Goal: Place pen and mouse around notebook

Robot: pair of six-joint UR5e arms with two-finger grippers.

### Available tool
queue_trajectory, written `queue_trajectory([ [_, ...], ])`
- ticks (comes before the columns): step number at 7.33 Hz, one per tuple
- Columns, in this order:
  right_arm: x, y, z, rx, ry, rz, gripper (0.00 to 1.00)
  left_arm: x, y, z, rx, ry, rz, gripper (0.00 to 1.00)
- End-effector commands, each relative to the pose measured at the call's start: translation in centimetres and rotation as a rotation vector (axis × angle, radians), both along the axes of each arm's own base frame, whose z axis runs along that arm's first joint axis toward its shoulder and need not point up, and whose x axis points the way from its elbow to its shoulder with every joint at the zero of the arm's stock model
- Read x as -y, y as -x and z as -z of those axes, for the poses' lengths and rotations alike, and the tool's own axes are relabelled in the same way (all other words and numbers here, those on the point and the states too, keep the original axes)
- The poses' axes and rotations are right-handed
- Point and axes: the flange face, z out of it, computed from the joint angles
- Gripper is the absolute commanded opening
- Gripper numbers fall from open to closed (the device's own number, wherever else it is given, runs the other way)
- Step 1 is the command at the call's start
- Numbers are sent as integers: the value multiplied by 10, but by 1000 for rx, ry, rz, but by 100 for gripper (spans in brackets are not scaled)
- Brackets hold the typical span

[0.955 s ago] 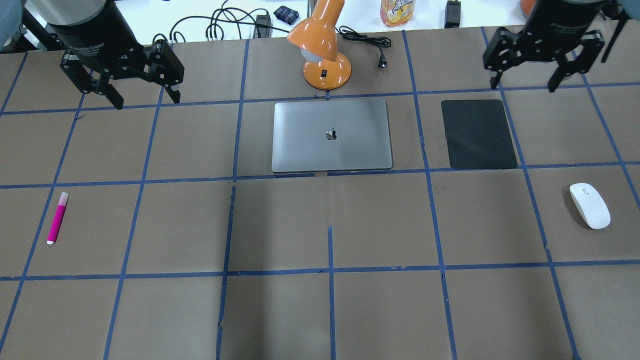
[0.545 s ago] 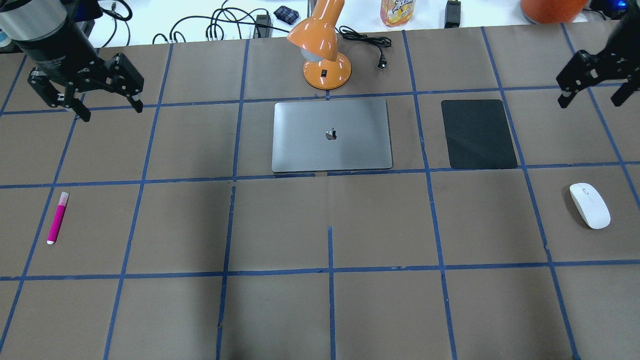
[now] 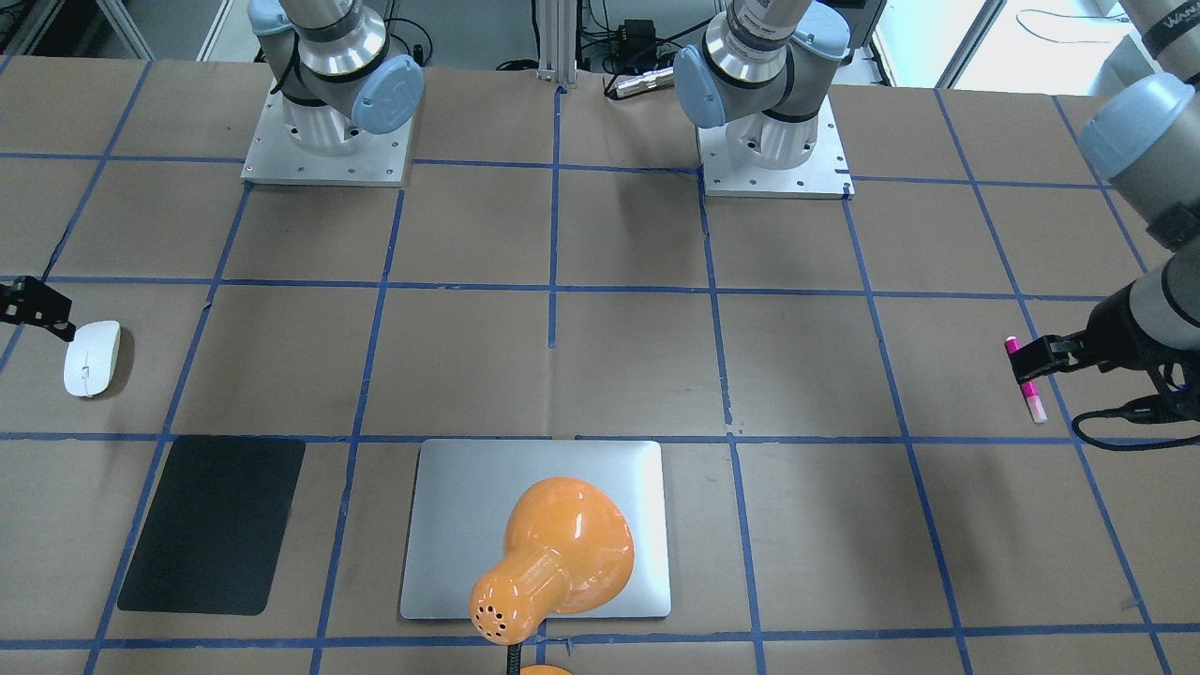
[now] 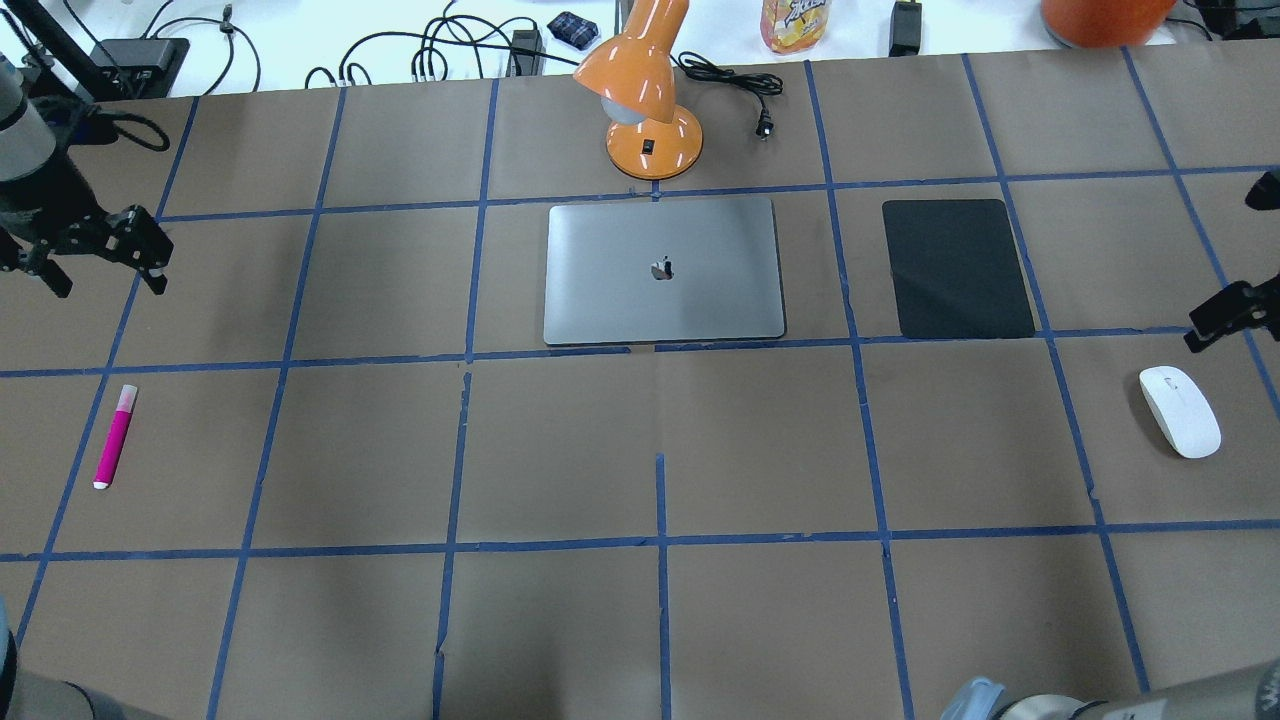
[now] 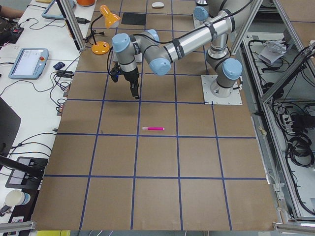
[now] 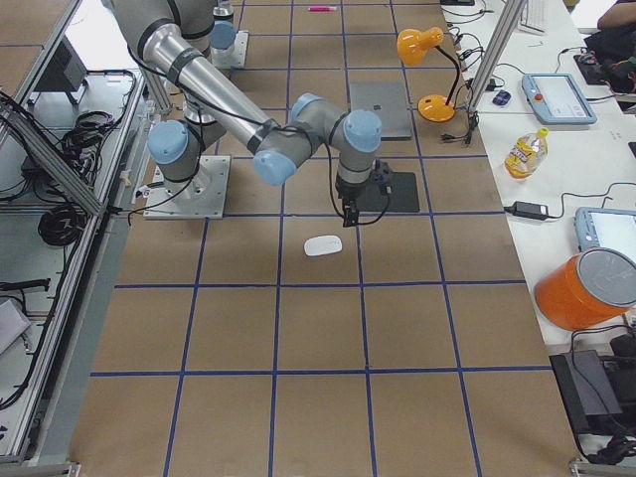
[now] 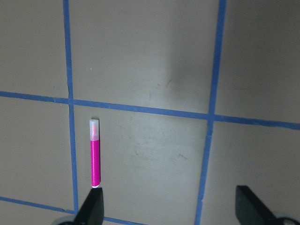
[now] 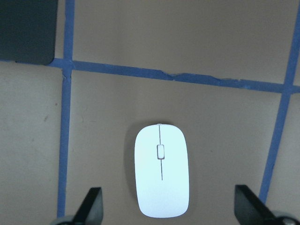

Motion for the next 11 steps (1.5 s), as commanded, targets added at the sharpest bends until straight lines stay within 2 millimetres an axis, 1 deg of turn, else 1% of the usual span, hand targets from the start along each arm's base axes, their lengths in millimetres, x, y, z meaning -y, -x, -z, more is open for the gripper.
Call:
queue_trajectory([
  [1,-12,5,47,8,22,-88,100,-17,-57,46,-48,12,95,100],
  [2,-13,5,73,30,4,-99,100,-37,-91,68,-70,18,69,100],
  [3,-12,3,85,26,25,-102,100,-50,-117,95,-136,90,78,100],
  [4,-16,0,91,31,20,-103,100,-57,-123,112,-129,109,91,100],
  [5,-19,-2,95,31,18,-97,100,-62,-118,126,-146,95,99,100],
  [6,-19,-2,94,24,24,-89,94,-72,-111,141,-161,74,104,100],
  [7,-18,-2,92,22,26,-88,63,-82,-103,153,-170,65,96,100],
  [8,-20,-2,90,12,22,-87,47,-80,-105,156,-124,106,105,100],
  [9,-19,-1,87,8,22,-87,41,-80,-106,162,-120,107,103,95],
  [10,-19,-1,86,8,22,-86,40,-83,-108,165,-105,82,99,82],
  [11,-16,-3,83,2,27,-90,40,-91,-116,168,-100,63,73,73],
])
